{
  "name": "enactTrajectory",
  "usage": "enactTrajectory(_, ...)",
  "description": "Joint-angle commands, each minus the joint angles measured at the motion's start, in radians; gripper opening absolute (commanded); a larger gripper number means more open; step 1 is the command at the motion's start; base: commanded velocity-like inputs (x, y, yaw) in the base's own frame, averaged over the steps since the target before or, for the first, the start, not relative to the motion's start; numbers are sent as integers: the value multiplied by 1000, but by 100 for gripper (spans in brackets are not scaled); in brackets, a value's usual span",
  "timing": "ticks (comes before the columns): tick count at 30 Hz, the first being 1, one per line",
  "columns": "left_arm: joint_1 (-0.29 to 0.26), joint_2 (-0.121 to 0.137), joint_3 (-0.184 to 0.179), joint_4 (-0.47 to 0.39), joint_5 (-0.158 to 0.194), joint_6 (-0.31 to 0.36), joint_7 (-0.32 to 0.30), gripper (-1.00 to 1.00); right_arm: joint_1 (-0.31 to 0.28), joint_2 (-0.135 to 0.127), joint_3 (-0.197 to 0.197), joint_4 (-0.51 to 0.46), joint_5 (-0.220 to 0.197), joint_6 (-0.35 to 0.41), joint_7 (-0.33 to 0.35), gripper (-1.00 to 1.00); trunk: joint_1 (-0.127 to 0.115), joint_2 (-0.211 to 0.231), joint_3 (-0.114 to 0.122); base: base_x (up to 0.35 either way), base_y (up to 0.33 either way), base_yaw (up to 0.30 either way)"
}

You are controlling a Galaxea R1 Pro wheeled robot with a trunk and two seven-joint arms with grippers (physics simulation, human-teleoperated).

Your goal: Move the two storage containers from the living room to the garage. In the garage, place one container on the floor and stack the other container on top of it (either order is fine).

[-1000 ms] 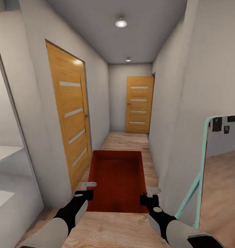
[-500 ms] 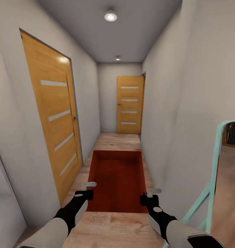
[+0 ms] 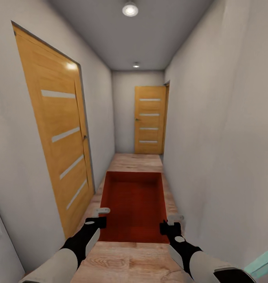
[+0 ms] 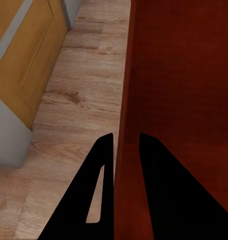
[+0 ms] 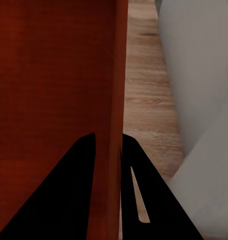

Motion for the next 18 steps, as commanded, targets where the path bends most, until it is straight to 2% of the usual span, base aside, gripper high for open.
enactTrajectory(1, 0, 1, 45, -5, -18, -76, 26, -100, 0, 1, -46, 1, 14, 1, 8, -100, 1, -1, 0, 321, 117, 0)
enactTrajectory(18, 0, 1, 47, 4, -18, -76, 26, -100, 0, 2, -46, 2, 14, 1, 10, -100, 1, -1, 0, 321, 117, 0)
